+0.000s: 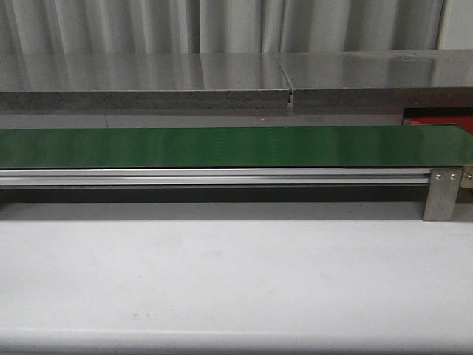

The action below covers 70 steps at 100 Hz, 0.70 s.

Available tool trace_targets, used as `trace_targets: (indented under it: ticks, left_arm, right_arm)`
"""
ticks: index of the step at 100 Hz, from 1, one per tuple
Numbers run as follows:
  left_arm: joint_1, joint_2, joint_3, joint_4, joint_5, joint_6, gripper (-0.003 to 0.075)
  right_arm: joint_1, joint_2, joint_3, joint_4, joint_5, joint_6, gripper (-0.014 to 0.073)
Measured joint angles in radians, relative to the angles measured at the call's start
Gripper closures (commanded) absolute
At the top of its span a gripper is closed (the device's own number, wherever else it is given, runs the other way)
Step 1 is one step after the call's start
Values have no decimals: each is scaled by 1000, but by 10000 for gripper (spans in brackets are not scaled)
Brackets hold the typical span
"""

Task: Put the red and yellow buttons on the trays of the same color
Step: 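Move the left gripper down toward the red push-button beside the belt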

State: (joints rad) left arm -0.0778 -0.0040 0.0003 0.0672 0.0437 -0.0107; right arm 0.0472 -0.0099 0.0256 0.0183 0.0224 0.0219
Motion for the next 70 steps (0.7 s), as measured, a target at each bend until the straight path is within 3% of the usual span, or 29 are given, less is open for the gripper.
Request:
trace_targets:
  ticks: [41,58,70]
  left_arm:
    - [0,0,-21,-2,-17,0,739]
    - [0,59,-184,-16,125,0,739]
    - [0,209,-344,-6,315,0,739]
  right_arm:
    - [0,0,0,0,0,0,660]
    - [0,0,0,0,0,0,660]
    - [0,0,0,0,0,0,660]
